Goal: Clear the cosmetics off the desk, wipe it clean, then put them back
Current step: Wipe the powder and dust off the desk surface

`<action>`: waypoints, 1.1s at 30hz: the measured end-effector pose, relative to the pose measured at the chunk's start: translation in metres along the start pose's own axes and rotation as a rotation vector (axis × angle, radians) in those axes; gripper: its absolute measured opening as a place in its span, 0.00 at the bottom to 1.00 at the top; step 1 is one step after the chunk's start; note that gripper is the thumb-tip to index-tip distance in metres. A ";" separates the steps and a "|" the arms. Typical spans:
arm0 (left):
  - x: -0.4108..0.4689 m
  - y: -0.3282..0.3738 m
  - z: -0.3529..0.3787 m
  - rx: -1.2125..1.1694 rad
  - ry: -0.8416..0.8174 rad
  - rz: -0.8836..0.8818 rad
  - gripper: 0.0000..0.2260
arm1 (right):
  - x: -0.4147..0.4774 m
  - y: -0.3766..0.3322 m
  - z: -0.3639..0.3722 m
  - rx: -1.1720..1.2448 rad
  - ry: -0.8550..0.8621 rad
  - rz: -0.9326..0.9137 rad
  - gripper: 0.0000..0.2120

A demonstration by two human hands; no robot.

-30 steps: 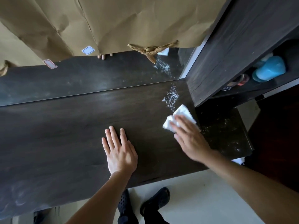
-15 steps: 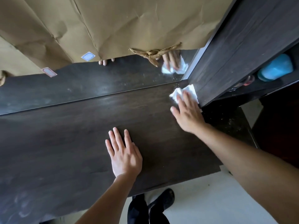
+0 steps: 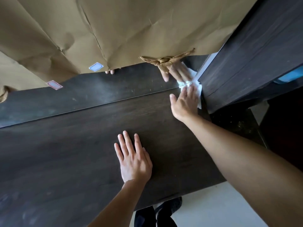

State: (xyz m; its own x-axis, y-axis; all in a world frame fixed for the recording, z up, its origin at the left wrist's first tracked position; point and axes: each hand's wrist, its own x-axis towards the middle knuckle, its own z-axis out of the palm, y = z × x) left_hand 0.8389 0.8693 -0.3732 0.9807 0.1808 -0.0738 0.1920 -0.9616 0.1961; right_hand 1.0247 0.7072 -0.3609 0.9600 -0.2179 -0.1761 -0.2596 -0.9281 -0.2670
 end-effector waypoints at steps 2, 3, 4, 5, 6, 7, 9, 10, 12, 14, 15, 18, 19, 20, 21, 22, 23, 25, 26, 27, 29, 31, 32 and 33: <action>0.000 -0.002 0.001 0.001 -0.011 -0.001 0.25 | -0.013 -0.002 0.004 0.016 -0.033 -0.175 0.31; -0.001 -0.004 0.002 0.004 -0.017 0.003 0.25 | -0.023 0.011 0.001 -0.008 -0.052 -0.352 0.29; -0.001 -0.006 0.002 0.007 -0.021 0.009 0.25 | -0.027 0.030 -0.003 -0.036 -0.055 -0.504 0.27; -0.001 -0.006 0.002 0.007 -0.029 0.016 0.25 | -0.025 0.049 -0.012 -0.039 -0.060 -0.567 0.25; 0.000 -0.005 0.001 0.002 -0.034 0.019 0.25 | -0.018 0.062 -0.019 -0.012 -0.062 -0.549 0.24; 0.001 -0.005 0.000 -0.004 -0.035 0.015 0.25 | -0.010 0.065 -0.024 0.018 -0.052 -0.473 0.23; 0.004 -0.004 0.000 -0.017 -0.029 0.010 0.24 | 0.000 0.047 -0.018 0.030 0.013 -0.308 0.24; 0.004 -0.004 0.000 -0.023 -0.028 0.011 0.24 | -0.007 0.036 -0.008 0.038 0.066 -0.284 0.24; 0.000 -0.006 0.001 -0.034 -0.024 0.018 0.24 | -0.054 0.022 0.011 0.118 0.084 -0.390 0.25; 0.002 -0.007 0.001 -0.038 -0.027 0.029 0.24 | -0.116 0.033 0.013 0.148 -0.047 -0.591 0.22; 0.003 -0.006 0.001 -0.040 -0.032 0.031 0.24 | -0.134 0.044 0.006 0.143 -0.106 -0.655 0.21; 0.004 -0.003 0.000 -0.050 -0.045 0.023 0.25 | -0.097 0.060 -0.010 0.141 -0.075 -0.699 0.19; 0.003 -0.002 -0.001 -0.049 -0.051 0.021 0.25 | -0.068 0.057 -0.013 0.129 -0.014 -0.617 0.18; 0.003 -0.001 -0.002 -0.047 -0.059 0.024 0.25 | -0.040 0.053 -0.016 0.090 0.042 -0.490 0.20; 0.002 -0.001 -0.002 -0.044 -0.064 0.029 0.25 | -0.021 0.045 -0.018 0.065 0.059 -0.344 0.23; 0.003 -0.001 -0.002 -0.041 -0.063 0.034 0.25 | -0.010 0.035 -0.014 0.055 0.067 -0.196 0.25; 0.005 -0.001 -0.001 -0.042 -0.062 0.036 0.25 | -0.007 0.023 -0.006 0.047 0.061 -0.089 0.26; 0.007 -0.001 0.000 -0.050 -0.067 0.035 0.25 | -0.020 -0.007 0.012 0.048 0.058 -0.126 0.27; 0.007 -0.003 0.001 -0.050 -0.068 0.036 0.25 | -0.030 -0.024 0.018 0.060 0.046 -0.260 0.27; 0.006 -0.006 0.001 -0.045 -0.069 0.041 0.25 | -0.042 -0.038 0.024 0.070 0.017 -0.416 0.25; 0.003 -0.011 0.002 -0.039 -0.080 0.062 0.25 | -0.058 -0.041 0.025 0.070 -0.086 -0.652 0.22; 0.003 -0.015 0.001 -0.040 -0.077 0.082 0.25 | -0.053 -0.018 0.013 0.049 -0.087 -0.686 0.22; 0.004 -0.015 0.000 -0.042 -0.070 0.086 0.25 | -0.046 -0.002 0.006 0.024 -0.056 -0.623 0.22; 0.006 -0.014 -0.001 -0.045 -0.066 0.088 0.25 | -0.037 0.012 -0.002 -0.003 0.006 -0.538 0.23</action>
State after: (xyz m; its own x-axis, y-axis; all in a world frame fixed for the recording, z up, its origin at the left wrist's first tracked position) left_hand 0.8418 0.8844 -0.3757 0.9897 0.0804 -0.1182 0.1079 -0.9626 0.2484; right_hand 0.9859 0.7035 -0.3559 0.9578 0.2872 -0.0094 0.2697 -0.9098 -0.3156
